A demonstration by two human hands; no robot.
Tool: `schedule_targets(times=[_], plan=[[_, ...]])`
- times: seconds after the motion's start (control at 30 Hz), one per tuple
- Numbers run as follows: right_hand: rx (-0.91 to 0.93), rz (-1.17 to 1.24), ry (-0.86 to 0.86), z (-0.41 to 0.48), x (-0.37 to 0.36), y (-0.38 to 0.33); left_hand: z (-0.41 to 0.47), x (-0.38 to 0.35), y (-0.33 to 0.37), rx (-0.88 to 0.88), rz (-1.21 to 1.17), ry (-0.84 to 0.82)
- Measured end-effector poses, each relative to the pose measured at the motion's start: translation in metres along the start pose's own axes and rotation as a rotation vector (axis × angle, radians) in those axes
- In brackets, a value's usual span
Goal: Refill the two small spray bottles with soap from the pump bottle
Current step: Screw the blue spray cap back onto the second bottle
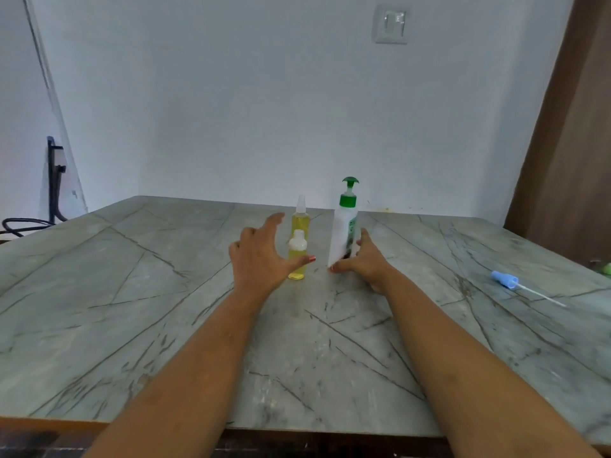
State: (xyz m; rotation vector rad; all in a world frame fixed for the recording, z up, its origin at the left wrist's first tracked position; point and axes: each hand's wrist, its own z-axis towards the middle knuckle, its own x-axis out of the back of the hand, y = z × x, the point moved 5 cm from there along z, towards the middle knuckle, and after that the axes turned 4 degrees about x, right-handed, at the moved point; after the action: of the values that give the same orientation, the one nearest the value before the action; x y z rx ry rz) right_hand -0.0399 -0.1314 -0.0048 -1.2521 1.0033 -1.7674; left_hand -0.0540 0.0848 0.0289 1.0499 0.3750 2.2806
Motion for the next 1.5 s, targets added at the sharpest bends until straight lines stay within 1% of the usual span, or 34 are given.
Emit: schedule_targets(times=[0.03,0.1,0.2,0.23,0.3,0.37,0.4,0.5,0.6,0.7,0.8,0.87,1.03,1.17,1.33,1.4,1.5], plan=[[-0.020,-0.007,-0.025,-0.006,0.006,0.001,-0.001,0.006,0.006,-0.040,0.017,0.062],[-0.034,-0.057,-0.019,-0.018,0.027,0.004,-0.006,0.012,0.021,-0.144,0.009,0.156],[-0.007,-0.226,0.085,-0.033,0.072,0.007,-0.019,0.012,0.044,-0.325,0.028,0.229],[-0.008,-0.344,0.124,-0.039,0.091,0.009,-0.022,0.010,0.051,-0.383,0.060,0.230],[-0.051,-0.710,0.173,-0.050,0.127,0.015,-0.028,0.005,0.061,-0.486,0.127,0.207],[-0.142,-1.060,0.211,-0.063,0.161,0.027,-0.033,-0.001,0.068,-0.577,0.160,0.160],[-0.192,-1.153,0.222,-0.068,0.174,0.033,-0.035,-0.004,0.071,-0.616,0.175,0.137],[-0.294,-1.263,0.237,-0.077,0.199,0.048,-0.039,-0.009,0.078,-0.666,0.208,0.087],[-0.355,-1.308,0.227,-0.079,0.205,0.057,-0.041,-0.011,0.083,-0.633,0.198,0.036],[-0.321,-1.320,0.236,-0.077,0.201,0.059,-0.038,-0.012,0.078,-0.568,0.203,0.005],[-0.252,-1.293,0.253,-0.071,0.192,0.058,-0.030,-0.008,0.063,-0.423,0.167,0.008],[-0.228,-1.268,0.245,-0.067,0.183,0.053,-0.023,-0.002,0.052,-0.327,0.132,0.047],[-0.239,-1.233,0.154,-0.056,0.149,0.026,-0.013,0.008,0.032,-0.100,-0.017,0.132],[-0.193,-1.186,0.094,-0.050,0.113,0.005,-0.010,0.009,0.018,0.046,-0.092,0.137],[-0.086,-0.943,-0.028,-0.042,0.057,-0.030,-0.004,0.000,0.006,0.172,-0.145,0.000],[-0.002,-0.743,-0.056,-0.039,0.038,-0.049,-0.002,-0.007,0.002,0.211,-0.164,-0.079],[0.100,-0.339,-0.031,-0.036,0.017,-0.078,0.001,-0.018,-0.002,0.260,-0.219,-0.188]])
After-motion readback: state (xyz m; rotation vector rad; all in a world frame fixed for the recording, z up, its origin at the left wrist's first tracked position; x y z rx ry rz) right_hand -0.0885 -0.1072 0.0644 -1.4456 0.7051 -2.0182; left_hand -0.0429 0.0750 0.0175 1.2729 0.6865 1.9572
